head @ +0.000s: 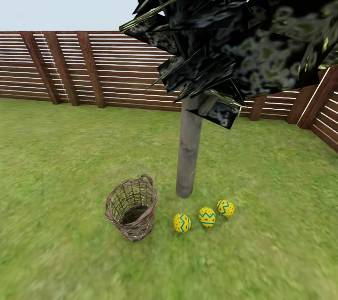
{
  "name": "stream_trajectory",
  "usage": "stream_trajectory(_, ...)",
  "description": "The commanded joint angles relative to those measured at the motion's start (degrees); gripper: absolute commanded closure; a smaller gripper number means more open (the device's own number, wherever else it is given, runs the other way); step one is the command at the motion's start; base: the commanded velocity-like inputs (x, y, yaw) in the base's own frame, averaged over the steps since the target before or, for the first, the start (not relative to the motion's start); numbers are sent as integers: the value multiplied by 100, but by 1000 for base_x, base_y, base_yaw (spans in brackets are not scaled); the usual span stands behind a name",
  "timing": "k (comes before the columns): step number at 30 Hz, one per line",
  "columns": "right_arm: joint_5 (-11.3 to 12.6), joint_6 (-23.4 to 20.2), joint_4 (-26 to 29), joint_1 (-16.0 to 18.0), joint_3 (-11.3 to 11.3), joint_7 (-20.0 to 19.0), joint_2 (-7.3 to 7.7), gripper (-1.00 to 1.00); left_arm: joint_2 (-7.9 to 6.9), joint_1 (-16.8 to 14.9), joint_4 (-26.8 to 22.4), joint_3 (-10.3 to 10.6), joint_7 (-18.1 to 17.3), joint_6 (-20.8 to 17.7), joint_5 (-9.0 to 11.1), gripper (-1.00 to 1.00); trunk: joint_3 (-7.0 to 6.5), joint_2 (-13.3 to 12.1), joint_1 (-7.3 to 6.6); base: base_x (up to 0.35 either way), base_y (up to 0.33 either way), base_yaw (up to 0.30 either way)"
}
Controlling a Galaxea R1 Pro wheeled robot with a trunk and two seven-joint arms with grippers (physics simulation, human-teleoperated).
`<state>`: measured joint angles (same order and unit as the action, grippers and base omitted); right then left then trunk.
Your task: Take the three Easter eggs out of the wicker basket on the lawn in the garden, then place them on the lawn next to a single tree (choose any tree) so that all three eggs are next to the same tree and none are left in the basket.
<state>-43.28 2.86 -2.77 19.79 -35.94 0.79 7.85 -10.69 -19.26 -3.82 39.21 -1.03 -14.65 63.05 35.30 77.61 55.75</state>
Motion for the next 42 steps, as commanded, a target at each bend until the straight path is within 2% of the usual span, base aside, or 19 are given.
stream_trajectory(1, -31, 30, -22, 7, -40, 7, 6, -100, -3, -3, -5, 34, -11, -20, 32, -100, 5, 3, 0, 0, 0, 0)
stream_trajectory(42, -31, 30, -22, 7, -40, 6, 6, -100, -3, -1, -5, 34, -11, -20, 32, -100, 5, 3, 0, 0, 0, 0)
